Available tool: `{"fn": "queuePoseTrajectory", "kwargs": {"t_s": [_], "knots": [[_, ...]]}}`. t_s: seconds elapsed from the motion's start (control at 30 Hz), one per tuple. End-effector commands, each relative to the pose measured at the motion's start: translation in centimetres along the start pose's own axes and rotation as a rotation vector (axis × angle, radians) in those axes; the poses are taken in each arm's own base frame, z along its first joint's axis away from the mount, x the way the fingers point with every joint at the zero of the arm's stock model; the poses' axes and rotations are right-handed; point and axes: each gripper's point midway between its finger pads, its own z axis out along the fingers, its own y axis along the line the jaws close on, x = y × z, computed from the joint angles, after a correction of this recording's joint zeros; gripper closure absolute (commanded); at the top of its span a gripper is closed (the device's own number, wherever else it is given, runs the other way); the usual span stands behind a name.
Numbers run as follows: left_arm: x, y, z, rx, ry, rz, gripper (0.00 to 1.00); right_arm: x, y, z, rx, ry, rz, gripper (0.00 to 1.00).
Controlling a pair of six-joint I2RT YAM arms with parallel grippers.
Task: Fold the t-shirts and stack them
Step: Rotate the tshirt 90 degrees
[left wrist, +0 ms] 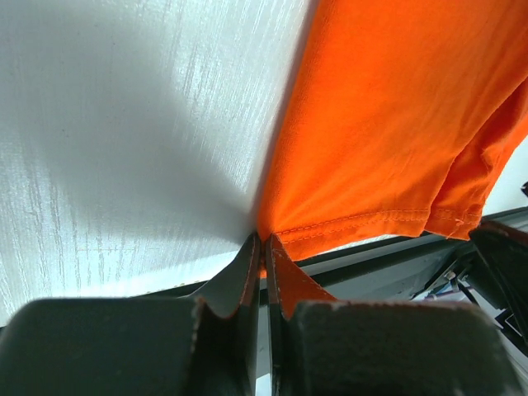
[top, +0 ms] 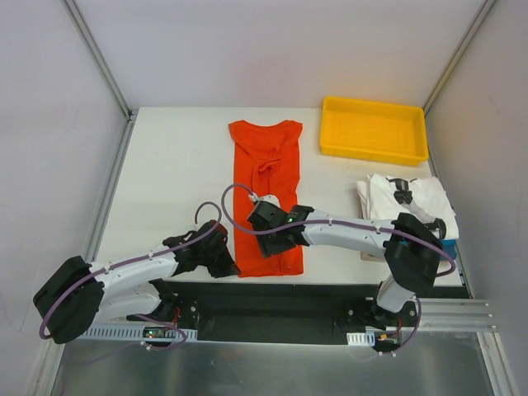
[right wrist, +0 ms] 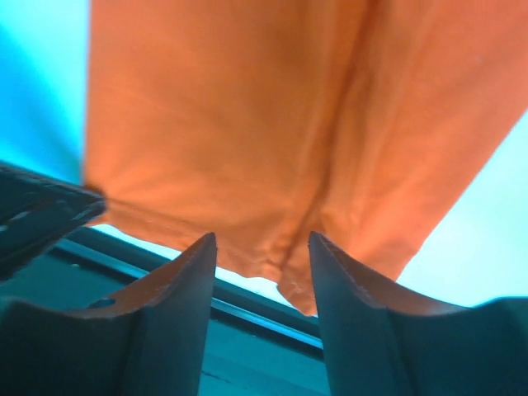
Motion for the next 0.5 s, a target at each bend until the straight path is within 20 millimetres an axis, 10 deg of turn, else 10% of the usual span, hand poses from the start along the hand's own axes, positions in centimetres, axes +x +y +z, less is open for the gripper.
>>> {"fn": "queuePoseTrajectory", "kwargs": {"t_s": [0.0, 0.47], "knots": [[1.3, 3.3, 0.2, -0.104, 0.04, 0.004, 1.0, -3.2, 2.3, -1.5, -0.103, -0.082, -0.013, 0.46], [1.3, 3.1, 0.2, -0.103, 0.049, 0.027, 1.0, -18.4, 4.4, 4.0, -0.316, -0.198, -0.024, 0.47]]}}
